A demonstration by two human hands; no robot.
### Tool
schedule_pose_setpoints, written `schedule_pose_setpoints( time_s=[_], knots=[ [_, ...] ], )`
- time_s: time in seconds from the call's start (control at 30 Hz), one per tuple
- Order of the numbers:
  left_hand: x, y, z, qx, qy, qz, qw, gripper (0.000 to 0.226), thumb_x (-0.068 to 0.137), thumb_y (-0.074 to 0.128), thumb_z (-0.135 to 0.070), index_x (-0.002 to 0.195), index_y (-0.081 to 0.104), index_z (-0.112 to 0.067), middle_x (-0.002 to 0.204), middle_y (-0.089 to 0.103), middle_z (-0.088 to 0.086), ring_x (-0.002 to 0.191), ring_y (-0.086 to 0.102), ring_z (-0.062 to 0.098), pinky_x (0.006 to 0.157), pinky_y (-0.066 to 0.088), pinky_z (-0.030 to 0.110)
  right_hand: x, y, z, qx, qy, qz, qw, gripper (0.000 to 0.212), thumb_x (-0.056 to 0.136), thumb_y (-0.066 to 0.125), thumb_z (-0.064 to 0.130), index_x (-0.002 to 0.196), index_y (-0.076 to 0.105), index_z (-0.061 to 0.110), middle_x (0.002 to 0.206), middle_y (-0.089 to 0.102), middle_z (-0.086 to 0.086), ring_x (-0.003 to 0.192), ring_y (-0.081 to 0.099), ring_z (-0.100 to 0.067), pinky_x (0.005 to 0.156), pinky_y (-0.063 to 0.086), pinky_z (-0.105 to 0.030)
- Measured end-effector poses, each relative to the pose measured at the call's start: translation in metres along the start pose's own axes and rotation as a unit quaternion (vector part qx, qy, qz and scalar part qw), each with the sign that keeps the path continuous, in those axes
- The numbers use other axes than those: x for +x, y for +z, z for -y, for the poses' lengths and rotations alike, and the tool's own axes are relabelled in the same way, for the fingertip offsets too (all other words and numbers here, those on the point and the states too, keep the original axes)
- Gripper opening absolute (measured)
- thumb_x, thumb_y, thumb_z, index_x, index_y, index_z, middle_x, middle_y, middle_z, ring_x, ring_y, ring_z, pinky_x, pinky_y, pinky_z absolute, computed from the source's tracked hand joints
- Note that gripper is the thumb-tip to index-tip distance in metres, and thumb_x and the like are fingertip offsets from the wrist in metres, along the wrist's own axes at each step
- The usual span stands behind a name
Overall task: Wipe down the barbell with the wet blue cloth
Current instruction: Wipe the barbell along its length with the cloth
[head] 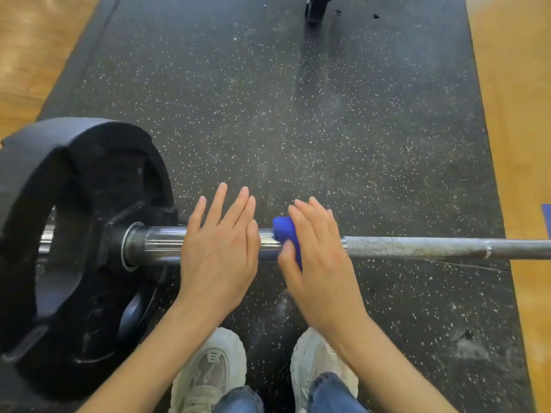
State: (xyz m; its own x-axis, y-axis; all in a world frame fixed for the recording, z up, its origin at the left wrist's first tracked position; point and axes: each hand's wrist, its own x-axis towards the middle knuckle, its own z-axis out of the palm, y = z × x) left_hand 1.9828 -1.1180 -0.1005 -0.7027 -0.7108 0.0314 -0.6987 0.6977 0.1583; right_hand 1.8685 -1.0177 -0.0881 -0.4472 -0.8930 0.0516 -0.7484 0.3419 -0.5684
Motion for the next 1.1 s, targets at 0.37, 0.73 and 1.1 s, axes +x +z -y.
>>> schedule_pose_setpoints(
  time_s=[0.37,0.73,1.1],
  knots=[
    [-0.033,0.000,-0.007,0.018,-0.004,-0.026,0.999,0.053,0.105,0.024,-0.025,0.146,0.051,-0.005,0.158,0.043,0.008,0.152,0.026,0.033,0.120,0.019,0.047,0.007,-0.016,0.001,0.014,0.076,0.119,0.990,0.031,0.097,0.037,0.025,0.096,0.065,0.011,0.108,0.062,-0.001,0.113,0.053,-0.024,0.098,0.036,-0.026],
    [-0.064,0.006,-0.010,0.004,0.009,-0.059,0.998,0.051,0.102,0.032,-0.026,0.145,0.055,-0.009,0.160,0.039,0.006,0.152,0.023,0.031,0.121,0.014,0.042,-0.003,-0.022,0.005,-0.027,0.089,0.193,0.977,0.036,0.097,0.034,0.029,0.083,0.060,0.009,0.089,0.060,-0.003,0.091,0.053,-0.026,0.087,0.042,-0.038],
    [-0.062,0.000,-0.010,-0.033,0.008,-0.063,0.997,0.050,0.105,0.030,-0.025,0.149,0.050,-0.011,0.162,0.035,0.007,0.155,0.016,0.029,0.124,0.007,0.039,-0.024,-0.019,0.007,-0.054,0.005,0.160,0.986,0.045,0.100,0.028,0.033,0.111,0.064,0.010,0.115,0.061,-0.002,0.116,0.053,-0.025,0.113,0.034,-0.036]
  ],
)
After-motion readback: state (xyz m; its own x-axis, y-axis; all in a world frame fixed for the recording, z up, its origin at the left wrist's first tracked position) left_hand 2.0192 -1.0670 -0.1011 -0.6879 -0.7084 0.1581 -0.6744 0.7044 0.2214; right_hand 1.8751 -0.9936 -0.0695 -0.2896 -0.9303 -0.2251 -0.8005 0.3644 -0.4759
